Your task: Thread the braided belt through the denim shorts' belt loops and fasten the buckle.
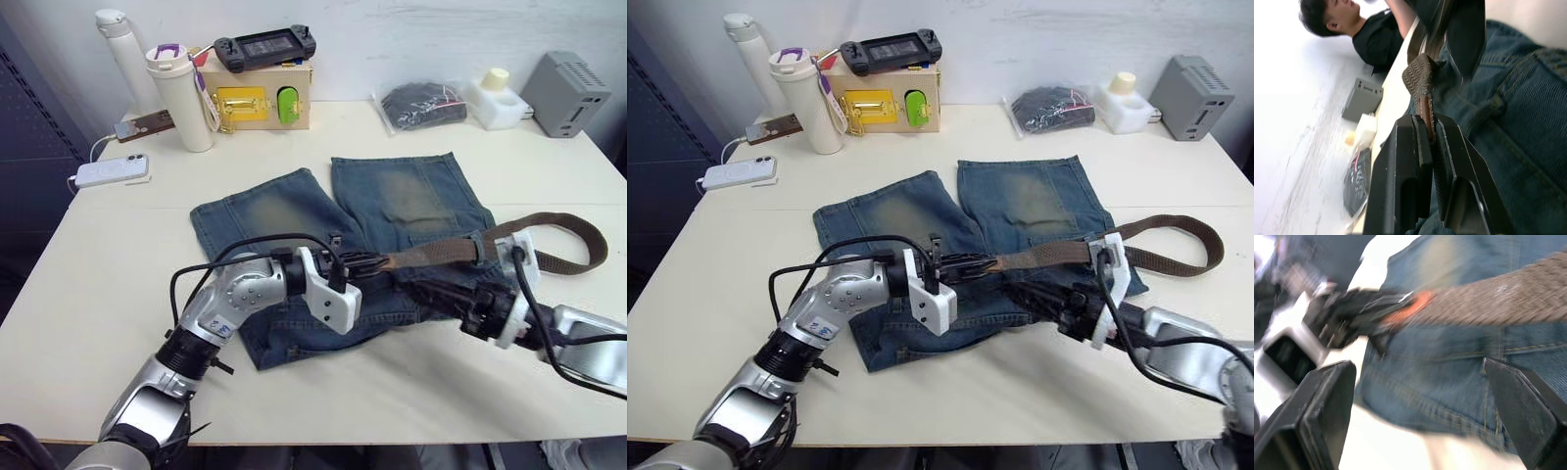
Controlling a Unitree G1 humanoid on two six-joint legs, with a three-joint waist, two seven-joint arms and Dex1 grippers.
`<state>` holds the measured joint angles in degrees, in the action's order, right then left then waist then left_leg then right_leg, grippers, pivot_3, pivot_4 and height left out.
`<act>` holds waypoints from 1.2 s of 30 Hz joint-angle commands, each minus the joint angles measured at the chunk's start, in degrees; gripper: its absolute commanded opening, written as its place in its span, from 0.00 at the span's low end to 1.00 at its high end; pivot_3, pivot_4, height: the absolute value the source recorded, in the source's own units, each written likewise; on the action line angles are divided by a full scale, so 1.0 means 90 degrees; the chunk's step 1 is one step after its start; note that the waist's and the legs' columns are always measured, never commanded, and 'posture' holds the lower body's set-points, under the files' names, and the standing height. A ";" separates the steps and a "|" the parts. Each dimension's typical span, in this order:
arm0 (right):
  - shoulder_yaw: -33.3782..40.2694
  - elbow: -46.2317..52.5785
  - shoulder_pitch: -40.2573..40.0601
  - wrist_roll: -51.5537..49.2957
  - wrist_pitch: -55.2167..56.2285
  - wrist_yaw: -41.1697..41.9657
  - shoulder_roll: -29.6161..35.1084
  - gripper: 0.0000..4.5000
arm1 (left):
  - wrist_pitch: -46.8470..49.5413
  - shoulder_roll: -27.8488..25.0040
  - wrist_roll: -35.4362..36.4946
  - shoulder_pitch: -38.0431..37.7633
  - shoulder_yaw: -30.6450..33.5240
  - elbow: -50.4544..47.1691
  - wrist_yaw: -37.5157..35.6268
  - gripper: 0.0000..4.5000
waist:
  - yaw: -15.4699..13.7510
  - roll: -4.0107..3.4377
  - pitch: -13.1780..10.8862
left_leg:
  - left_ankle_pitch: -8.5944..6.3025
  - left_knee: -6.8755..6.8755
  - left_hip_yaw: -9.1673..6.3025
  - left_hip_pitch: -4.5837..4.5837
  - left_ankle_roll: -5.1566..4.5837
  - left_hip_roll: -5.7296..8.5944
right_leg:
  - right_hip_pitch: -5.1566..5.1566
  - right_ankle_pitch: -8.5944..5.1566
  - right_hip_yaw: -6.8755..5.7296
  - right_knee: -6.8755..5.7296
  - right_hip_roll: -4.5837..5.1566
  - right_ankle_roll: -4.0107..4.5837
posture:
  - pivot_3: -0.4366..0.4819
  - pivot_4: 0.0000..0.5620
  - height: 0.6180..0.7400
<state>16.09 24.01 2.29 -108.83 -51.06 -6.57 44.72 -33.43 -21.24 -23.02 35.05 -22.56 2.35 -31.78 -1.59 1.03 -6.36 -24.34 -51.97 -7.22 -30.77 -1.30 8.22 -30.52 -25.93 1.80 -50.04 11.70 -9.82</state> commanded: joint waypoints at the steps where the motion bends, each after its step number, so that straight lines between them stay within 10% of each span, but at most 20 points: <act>1: 0.0166 -0.0031 -0.0042 -0.0463 0.0646 -0.0792 -0.0444 0.99 | -0.0172 -0.0020 -0.0018 0.0072 0.0013 -0.0026 0.0109 0.00 | 0.0012 -0.0001 0.0001 | 0.0000 0.0001 -0.0002 0.0001 0.0000 0.0001 | 0.0000 0.0000 0.0000 -0.0003 -0.0003 0.0000 | 0.48 0.27 0.22; 11: 0.0317 0.0110 -0.0040 -0.0463 0.1164 -0.1727 -0.1647 0.99 | -0.0220 -0.0084 -0.0041 0.0105 0.0058 0.0073 0.0145 0.00 | 0.0043 -0.0006 0.0002 | 0.0000 0.0006 -0.0010 0.0010 0.0000 0.0004 | 0.0000 0.0001 0.0002 -0.0014 -0.0016 -0.0002 | 0.48 0.27 0.22; 20: 0.0300 0.0172 0.0192 -0.0463 0.1495 -0.2095 -0.2179 0.06 | -0.0203 -0.0158 -0.0108 0.0065 0.0039 0.0120 0.0176 0.00 | 0.0069 -0.0008 0.0003 | 0.0000 0.0009 -0.0011 0.0017 -0.0001 0.0007 | 0.0000 0.0001 0.0007 -0.0026 -0.0016 -0.0002 | 0.48 0.27 0.22; 30: 0.0567 -0.0167 0.0339 -0.0044 0.1583 -0.1792 -0.1695 0.00 | 0.1525 -0.0212 0.2153 -0.0679 0.0483 -0.0587 -0.0817 0.99 | 0.0202 -0.0015 0.0006 | 0.0000 0.0018 -0.0015 0.0024 -0.0002 0.0012 | -0.0004 0.0001 0.0010 -0.0043 -0.0014 -0.0002 | 0.48 0.27 0.22; 36: 0.0835 -0.0721 0.0443 0.0115 0.1471 -0.1309 -0.1218 0.00 | 0.3465 -0.0841 0.3656 -0.1837 0.1066 -0.2003 -0.1507 0.99 | 0.0320 -0.0027 0.0004 | 0.0000 0.0049 -0.0016 0.0041 -0.0001 0.0008 | -0.0006 0.0001 0.0012 -0.0042 -0.0014 -0.0002 | 0.48 0.27 0.22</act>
<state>21.37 17.64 5.65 -107.90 -37.70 -20.12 32.91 -5.43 -28.37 6.34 19.47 -14.64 -11.24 -44.58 1.29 0.79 -6.32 -24.34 -51.53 -7.36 -30.40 -1.31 8.29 -30.57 -25.92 1.91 -50.41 11.57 -9.83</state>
